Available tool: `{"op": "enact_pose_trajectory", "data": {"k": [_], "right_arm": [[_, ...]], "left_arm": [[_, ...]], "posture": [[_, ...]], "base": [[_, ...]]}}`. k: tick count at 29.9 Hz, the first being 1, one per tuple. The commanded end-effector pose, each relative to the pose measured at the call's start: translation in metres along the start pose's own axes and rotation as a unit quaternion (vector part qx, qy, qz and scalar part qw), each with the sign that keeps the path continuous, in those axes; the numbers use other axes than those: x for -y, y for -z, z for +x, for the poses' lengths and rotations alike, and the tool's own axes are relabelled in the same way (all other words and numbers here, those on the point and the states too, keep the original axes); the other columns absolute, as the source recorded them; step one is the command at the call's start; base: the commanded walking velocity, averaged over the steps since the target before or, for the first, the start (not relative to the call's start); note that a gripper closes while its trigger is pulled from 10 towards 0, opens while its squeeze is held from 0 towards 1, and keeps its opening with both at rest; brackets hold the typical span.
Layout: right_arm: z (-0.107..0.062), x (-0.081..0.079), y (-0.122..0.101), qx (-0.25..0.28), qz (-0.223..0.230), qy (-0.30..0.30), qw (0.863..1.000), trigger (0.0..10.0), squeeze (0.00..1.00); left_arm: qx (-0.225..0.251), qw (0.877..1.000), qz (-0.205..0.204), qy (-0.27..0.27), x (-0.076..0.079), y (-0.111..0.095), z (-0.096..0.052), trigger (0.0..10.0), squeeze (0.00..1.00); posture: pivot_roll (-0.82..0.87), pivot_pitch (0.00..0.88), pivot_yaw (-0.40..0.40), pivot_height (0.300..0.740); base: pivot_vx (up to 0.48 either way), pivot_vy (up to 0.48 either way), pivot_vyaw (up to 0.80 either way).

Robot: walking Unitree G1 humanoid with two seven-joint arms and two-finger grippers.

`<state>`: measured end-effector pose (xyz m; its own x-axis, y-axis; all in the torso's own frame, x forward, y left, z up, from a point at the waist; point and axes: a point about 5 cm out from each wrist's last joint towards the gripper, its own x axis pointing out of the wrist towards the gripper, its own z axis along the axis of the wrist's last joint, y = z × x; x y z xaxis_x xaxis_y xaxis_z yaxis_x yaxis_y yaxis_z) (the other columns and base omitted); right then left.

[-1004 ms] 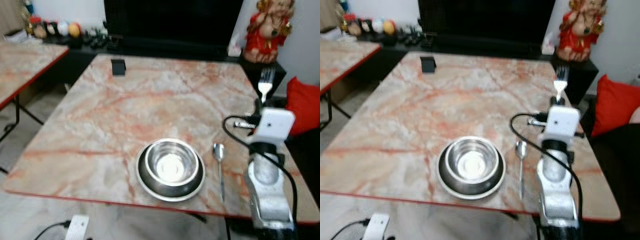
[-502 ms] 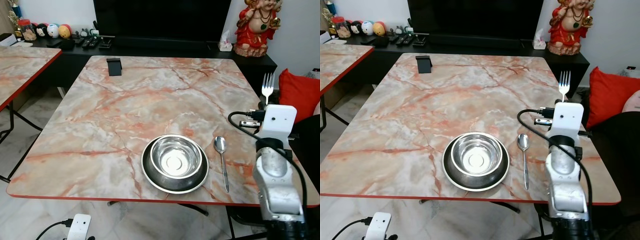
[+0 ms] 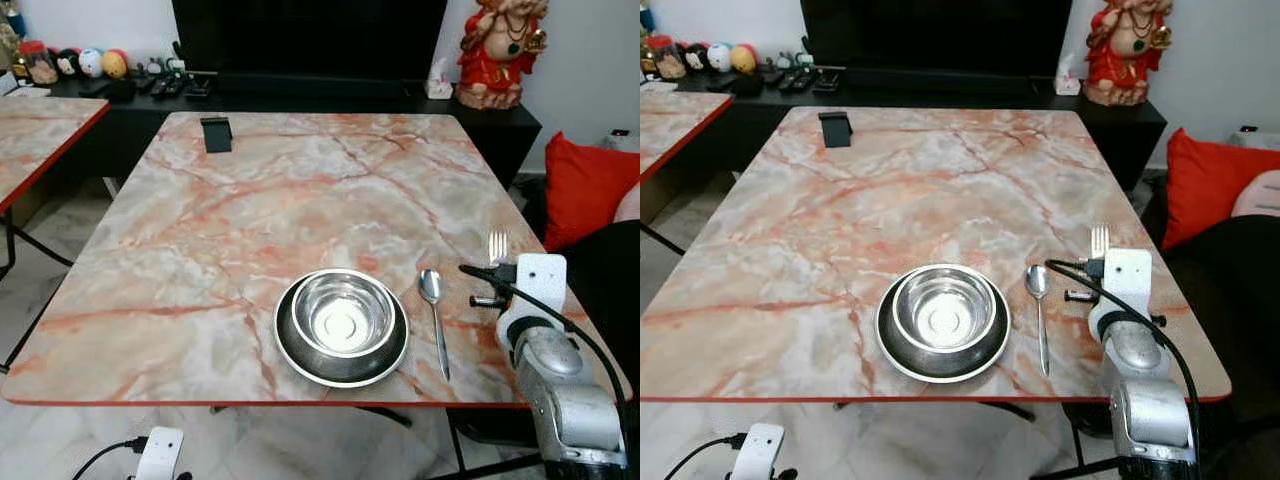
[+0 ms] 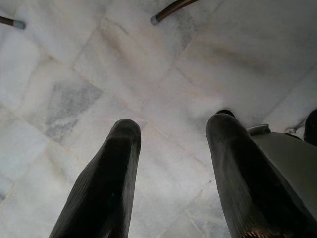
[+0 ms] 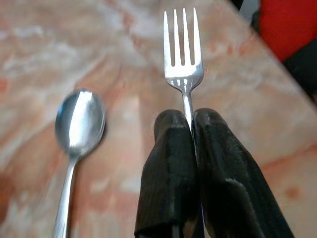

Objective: Setting the table

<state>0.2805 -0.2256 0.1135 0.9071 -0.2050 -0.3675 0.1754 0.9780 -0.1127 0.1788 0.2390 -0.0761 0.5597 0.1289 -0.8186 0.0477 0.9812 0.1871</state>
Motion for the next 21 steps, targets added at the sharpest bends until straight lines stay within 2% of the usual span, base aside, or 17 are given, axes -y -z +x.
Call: {"op": "enact_pose_trajectory", "data": {"k": [1, 12, 21], "right_arm": [[-0.002, -0.001, -0.002, -0.003, 0.009, -0.008, 1.0, 10.0, 0.0], [0.014, -0.006, 0.005, -0.02, 0.049, -0.019, 0.998, 10.0, 0.0], [0.026, -0.008, 0.012, -0.034, 0.028, -0.011, 0.999, 10.0, 0.0]], "left_arm": [[-0.003, 1.0, 0.004, 0.003, 0.0, -0.001, 0.0, 10.0, 0.0], [-0.002, 1.0, 0.006, 0.002, 0.001, -0.002, 0.0, 10.0, 0.0], [-0.001, 1.0, 0.007, 0.003, 0.001, -0.002, 0.001, 10.0, 0.0]], "posture": [[-0.06, 0.0, -0.011, 0.728], [-0.02, 0.0, -0.025, 0.728], [-0.01, 0.0, -0.029, 0.728]], "base": [[0.0, 0.0, 0.0], [0.0, 0.0, 0.0], [0.0, 0.0, 0.0]]}}
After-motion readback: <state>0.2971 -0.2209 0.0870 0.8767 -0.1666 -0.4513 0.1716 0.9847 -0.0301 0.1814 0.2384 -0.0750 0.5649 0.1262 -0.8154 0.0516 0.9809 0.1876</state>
